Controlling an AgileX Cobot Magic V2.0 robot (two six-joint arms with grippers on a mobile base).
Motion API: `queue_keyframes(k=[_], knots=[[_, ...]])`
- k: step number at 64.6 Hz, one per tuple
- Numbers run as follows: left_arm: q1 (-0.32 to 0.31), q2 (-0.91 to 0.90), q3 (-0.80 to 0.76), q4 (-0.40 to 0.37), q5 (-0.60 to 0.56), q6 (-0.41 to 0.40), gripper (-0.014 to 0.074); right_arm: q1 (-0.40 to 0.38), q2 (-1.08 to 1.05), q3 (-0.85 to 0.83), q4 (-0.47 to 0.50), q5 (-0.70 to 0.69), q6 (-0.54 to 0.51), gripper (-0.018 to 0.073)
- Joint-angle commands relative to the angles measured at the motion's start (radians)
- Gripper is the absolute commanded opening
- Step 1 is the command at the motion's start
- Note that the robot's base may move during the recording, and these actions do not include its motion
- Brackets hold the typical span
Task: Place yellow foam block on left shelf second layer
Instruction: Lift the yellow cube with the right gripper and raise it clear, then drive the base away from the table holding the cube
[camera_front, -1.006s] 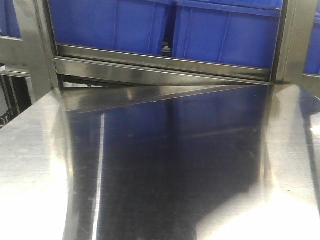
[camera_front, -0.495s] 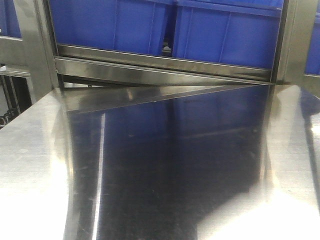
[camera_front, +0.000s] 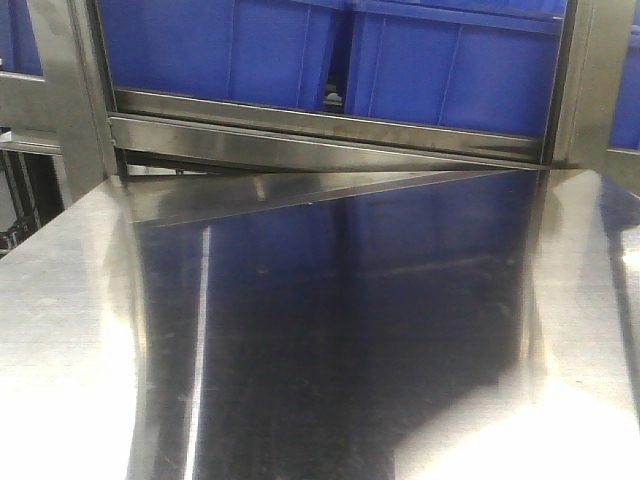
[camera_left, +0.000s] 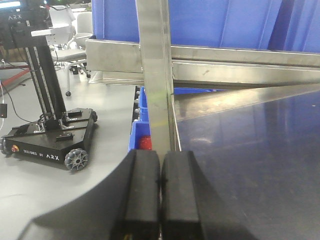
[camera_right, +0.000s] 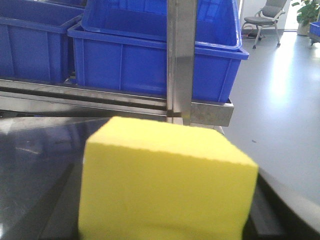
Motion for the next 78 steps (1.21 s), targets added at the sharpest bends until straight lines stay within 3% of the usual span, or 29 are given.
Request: queue_keyframes(k=[1, 78], knots=[[-0.003, -0.013, 0.026, -0.003, -0.086, -0.004, 0.0136, -0.004, 0.014, -0.026, -0.017, -0.086, -0.01, 0.032], [-0.003, -0.013, 0.026, -0.003, -0.086, -0.004, 0.0136, -0.004, 0.025, -0.026, -0.017, -0.082, -0.01, 0.032]])
